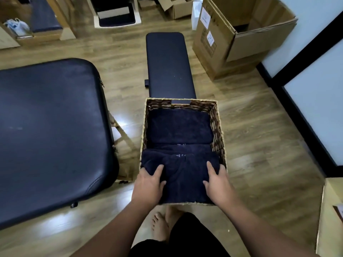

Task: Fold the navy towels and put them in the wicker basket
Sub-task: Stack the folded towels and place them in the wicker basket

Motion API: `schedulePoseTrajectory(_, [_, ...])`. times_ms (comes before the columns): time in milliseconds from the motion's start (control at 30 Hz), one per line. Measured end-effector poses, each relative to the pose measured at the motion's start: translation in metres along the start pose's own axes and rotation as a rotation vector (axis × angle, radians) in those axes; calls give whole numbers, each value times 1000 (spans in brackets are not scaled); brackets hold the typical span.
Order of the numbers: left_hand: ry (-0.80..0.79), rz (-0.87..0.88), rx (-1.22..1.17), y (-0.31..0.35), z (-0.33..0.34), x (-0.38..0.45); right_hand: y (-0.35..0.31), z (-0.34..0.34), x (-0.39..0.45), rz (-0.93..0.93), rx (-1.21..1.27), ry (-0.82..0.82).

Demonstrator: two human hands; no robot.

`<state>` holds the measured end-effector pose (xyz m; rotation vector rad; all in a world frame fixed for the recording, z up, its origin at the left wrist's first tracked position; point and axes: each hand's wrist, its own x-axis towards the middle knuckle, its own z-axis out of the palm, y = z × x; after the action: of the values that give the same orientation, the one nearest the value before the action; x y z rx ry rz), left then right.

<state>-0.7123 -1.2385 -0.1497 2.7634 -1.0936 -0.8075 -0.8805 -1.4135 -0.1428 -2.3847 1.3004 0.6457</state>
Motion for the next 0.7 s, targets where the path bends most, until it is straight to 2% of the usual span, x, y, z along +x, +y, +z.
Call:
schedulePoseTrajectory(100, [72, 4, 235, 22, -11, -9, -12, -5, -12, -75, -224, 197])
schedulePoseTrajectory(167, [60, 70, 290, 37, -14, -18, -21, -6, -14, -57, -163, 108])
schedulePoseTrajectory(267, [-147, 16, 246, 49, -10, -13, -27, -7, -5, 51, 0, -110])
schedulePoseTrajectory(400, [-374, -67, 58, 43, 12, 16, -23, 4, 9, 105, 110, -190])
schedulePoseTrajectory(533, [-355, -52, -55, 16, 34, 40, -22, 27, 32, 107, 108, -241])
schedulePoseTrajectory(700, [-304, 22, -112, -1, 38, 45, -14, 39, 54, 96, 239, -208])
